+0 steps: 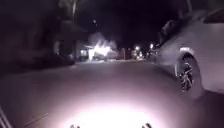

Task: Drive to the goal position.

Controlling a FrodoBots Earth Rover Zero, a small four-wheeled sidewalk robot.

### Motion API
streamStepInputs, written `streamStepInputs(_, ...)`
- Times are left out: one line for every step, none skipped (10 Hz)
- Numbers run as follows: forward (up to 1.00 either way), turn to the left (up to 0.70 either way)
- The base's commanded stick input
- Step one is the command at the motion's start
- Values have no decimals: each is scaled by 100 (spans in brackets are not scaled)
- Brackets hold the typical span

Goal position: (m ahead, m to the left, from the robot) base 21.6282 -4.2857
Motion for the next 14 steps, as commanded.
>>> streamStepInputs(85, 0)
streamStepInputs(85, 0)
streamStepInputs(85, 0)
streamStepInputs(85, 0)
streamStepInputs(85, 0)
streamStepInputs(85, 0)
streamStepInputs(85, -4)
streamStepInputs(85, -15)
streamStepInputs(85, -31)
streamStepInputs(85, -34)
streamStepInputs(85, -8)
streamStepInputs(85, 0)
streamStepInputs(85, 0)
streamStepInputs(85, -21)
